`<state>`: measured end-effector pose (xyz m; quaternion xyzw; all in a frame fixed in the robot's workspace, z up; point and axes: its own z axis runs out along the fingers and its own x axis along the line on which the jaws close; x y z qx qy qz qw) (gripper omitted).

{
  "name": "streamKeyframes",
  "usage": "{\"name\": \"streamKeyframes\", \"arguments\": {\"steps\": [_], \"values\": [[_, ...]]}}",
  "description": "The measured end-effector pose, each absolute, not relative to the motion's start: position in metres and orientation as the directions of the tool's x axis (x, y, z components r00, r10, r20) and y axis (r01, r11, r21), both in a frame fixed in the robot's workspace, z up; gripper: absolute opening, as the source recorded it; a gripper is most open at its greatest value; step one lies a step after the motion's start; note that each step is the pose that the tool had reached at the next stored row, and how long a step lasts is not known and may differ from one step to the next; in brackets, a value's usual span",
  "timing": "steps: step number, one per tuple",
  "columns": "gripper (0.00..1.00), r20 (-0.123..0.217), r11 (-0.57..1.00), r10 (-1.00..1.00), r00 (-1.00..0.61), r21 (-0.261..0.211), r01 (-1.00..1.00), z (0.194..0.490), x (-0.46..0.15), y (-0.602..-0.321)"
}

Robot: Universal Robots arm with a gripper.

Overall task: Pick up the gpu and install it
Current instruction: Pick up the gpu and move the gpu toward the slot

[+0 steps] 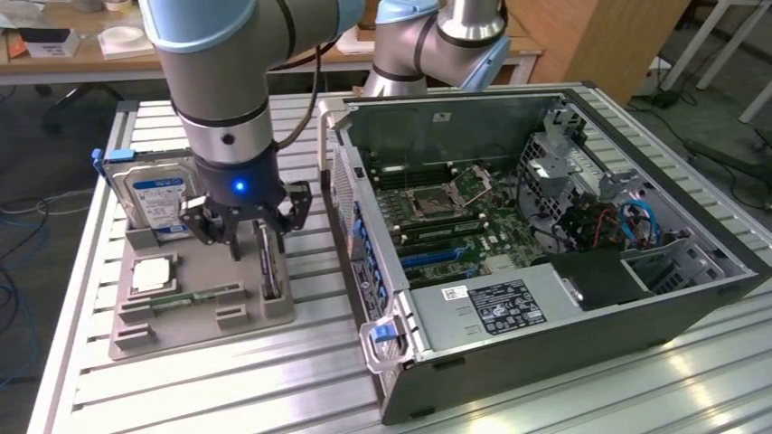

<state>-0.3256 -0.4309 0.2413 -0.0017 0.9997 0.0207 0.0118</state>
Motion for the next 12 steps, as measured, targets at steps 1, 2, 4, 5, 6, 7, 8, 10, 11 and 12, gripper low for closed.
{"name": "streamKeyframes", "arguments": {"steps": [1,2,4,5,6,7,8,10,11,12], "values": [[0.59,-0.024,0.999,-0.003,-1.000,0.041,-0.004,0.2401,-0.3256,-0.4311],[0.59,-0.024,0.999,-0.003,-1.000,0.041,-0.004,0.2387,-0.3256,-0.4313],[0.59,-0.024,0.999,-0.002,-1.000,0.040,-0.003,0.2359,-0.3256,-0.4318],[0.59,-0.025,0.999,-0.002,-1.000,0.039,-0.003,0.2348,-0.3256,-0.4319],[0.59,-0.025,0.999,-0.002,-1.000,0.039,-0.003,0.2340,-0.3256,-0.4320],[0.59,-0.024,0.999,-0.002,-1.000,0.039,-0.003,0.2335,-0.3256,-0.4320],[0.59,-0.024,0.999,-0.002,-1.000,0.039,-0.003,0.2332,-0.3256,-0.4319],[0.59,-0.025,0.999,-0.002,-1.000,0.039,-0.003,0.2326,-0.3256,-0.4310],[0.59,-0.025,0.999,-0.002,-1.000,0.038,-0.003,0.2324,-0.3256,-0.4301],[0.59,-0.025,0.999,-0.002,-1.000,0.038,-0.003,0.2321,-0.3256,-0.4288]]}}
